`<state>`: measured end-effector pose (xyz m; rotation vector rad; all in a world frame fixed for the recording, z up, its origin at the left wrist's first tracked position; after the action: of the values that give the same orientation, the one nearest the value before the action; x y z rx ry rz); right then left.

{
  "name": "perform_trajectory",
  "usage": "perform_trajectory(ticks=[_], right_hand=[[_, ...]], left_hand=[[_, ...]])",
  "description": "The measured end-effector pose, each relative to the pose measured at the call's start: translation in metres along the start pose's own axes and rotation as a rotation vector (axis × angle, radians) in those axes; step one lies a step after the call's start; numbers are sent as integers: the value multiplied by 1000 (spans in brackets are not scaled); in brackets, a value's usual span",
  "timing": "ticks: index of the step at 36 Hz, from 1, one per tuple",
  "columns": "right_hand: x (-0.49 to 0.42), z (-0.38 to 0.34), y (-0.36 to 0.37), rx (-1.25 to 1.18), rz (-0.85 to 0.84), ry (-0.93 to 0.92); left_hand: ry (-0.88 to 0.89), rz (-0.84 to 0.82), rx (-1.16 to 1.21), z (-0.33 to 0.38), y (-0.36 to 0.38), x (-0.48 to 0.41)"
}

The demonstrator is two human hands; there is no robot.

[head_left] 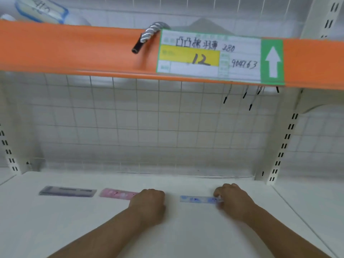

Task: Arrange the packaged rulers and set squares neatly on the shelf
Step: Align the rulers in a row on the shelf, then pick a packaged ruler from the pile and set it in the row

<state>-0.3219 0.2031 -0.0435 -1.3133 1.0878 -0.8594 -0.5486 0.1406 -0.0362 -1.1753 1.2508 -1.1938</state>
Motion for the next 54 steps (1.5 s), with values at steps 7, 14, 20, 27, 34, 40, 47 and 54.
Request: perform_trajectory(ticks=[7,14,20,27,34,40,47,54], right_hand=[[-6,1,0,-37,-28,-33],[-5,-9,-2,-14,0,-64],[-8,-52,-13,-68,60,-161],[-7,-132,-26,-126,97,-324],[4,-240,-34,-144,86,-491],[24,-357,-32,-161,73,-607],[60,-511,-26,-161,58,-735],[99,-641,-22,-181,57,-828]], left_hand=[[-38,5,22,1,1,1],[-56,7,48,-3,3,2],[-95,29,64,-16,-2,11],[-188,69,93,-60,-11,40],[-306,104,45,-137,-25,98],[-442,116,44,-228,-29,173],[-557,138,11,-344,-43,280],[-660,165,-12,-443,-58,375]])
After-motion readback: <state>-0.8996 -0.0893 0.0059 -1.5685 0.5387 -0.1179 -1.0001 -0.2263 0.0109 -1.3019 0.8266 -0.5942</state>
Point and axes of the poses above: each hand's wrist, its own x-axis away from the middle knuckle, its own y-axis out of the palm, z = x × y, the point moved 5 cm from there along -x, towards the middle knuckle, and after that the axes turned 7 degrees about z, right-handed, at the moved point
